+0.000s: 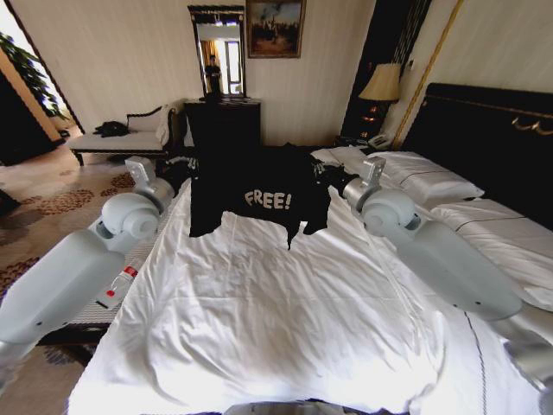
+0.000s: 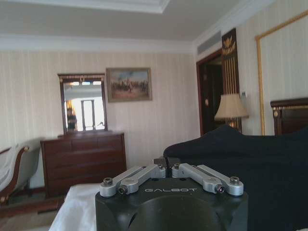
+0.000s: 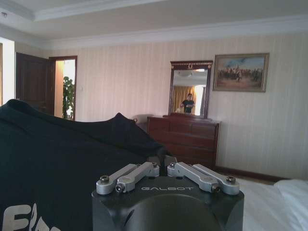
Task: Fold the clothes on the bed.
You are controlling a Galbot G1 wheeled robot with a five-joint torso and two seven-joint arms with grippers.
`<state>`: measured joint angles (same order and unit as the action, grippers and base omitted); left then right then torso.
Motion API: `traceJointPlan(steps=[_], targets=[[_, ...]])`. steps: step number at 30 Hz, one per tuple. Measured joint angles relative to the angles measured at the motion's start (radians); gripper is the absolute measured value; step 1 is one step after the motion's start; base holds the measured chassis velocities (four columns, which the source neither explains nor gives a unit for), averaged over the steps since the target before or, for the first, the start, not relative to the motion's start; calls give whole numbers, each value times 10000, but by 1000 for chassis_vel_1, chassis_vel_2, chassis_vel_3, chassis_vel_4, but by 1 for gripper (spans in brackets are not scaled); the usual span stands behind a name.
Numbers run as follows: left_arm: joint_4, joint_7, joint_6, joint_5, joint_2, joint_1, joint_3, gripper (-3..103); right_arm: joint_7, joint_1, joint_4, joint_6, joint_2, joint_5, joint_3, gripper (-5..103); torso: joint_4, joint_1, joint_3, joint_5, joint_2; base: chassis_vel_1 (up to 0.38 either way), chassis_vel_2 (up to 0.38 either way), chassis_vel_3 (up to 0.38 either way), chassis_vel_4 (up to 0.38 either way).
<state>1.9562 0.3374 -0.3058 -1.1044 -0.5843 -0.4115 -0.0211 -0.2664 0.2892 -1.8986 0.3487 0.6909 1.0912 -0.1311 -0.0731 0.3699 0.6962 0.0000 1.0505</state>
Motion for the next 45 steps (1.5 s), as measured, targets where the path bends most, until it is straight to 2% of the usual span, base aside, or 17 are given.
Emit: traceJointPlan(steps=[7,9,11,12,13,15,16,18,21,26,31,33,34,37,38,41,45], targets=[[1307,44,13,-34,595,-1759,-897,1,-295,1215,-1255,180,-596,604,802,2,-4,2,0,-1,0,0,0,0,0],[2824,135,29,-29,1166,-3276,-1714,1,-612,2544,-2671,423,-1221,1174,1945,2,8,0,-1,5,0,0,0,0,0],[3107,157,23,-41,1243,-3490,-1761,1,-692,2964,-3044,474,-1430,1296,2388,2,9,-1,-1,7,0,0,0,0,0],[3765,279,-45,-114,1444,-3942,-1890,1,-945,4201,-3940,591,-1897,1645,3470,2,-3,-4,-5,-13,3,0,0,0,0],[3950,336,-66,-159,1516,-4058,-1930,1,-1006,4517,-4135,630,-1975,1741,3695,2,-7,-5,-5,-12,3,0,0,0,0],[4967,950,-488,-757,1904,-4643,-2270,1,-1332,6217,-5133,837,-2240,2292,4922,2,-9,-6,-6,6,3,0,0,0,0],[4967,950,-488,-757,1904,-4643,-2270,1,-1332,6217,-5133,837,-2240,2292,4922,2,-9,-6,-6,6,3,0,0,0,0],[5481,1965,-1371,-1787,2153,-5307,-2913,1,-1630,7636,-5984,1069,-2238,2800,5833,2,-1,-5,-5,5,3,0,0,0,0],[5563,3278,-2579,-2793,2250,-6795,-4165,1,-1749,10148,-6142,1376,-1801,2648,6956,2,0,1,0,3,1,0,0,0,0],[5552,3996,-3279,-3462,2002,-8425,-5280,1,-1540,11825,-6136,1502,-1270,2443,7884,2,-1,-1,-2,0,2,0,0,0,0],[5505,4191,-3381,-3113,1545,-8131,-4345,1,-1514,11360,-6015,1569,-842,2356,6857,2,-3,-2,-2,-1,2,0,0,0,0],[5332,3842,-3375,-2408,1205,-7689,-3293,1,-1366,10610,-5153,1567,-383,2020,5652,2,0,1,0,1,1,0,0,0,0],[5332,3842,-3375,-2408,1205,-7689,-3293,1,-1366,10610,-5153,1567,-383,2020,5652,2,0,1,0,1,1,0,0,0,0],[4072,3036,-3212,-1066,587,-6918,-1409,1,-371,9522,-3385,1192,334,82,3776,2,-3,1,1,2,-1,0,0,0,0],[4072,3036,-3212,-1066,587,-6918,-1409,1,-371,9522,-3385,1192,334,82,3776,2,-3,1,1,2,-1,0,0,0,0],[2334,2397,-2888,49,-258,-5842,343,1,134,8296,-1692,663,989,-965,2289,2,2,1,1,1,-2,0,0,0,0],[866,2014,-2623,657,-1143,-4724,1522,1,226,7371,-381,373,1508,-1151,1502,2,3,3,3,0,-3,0,0,0,0]])
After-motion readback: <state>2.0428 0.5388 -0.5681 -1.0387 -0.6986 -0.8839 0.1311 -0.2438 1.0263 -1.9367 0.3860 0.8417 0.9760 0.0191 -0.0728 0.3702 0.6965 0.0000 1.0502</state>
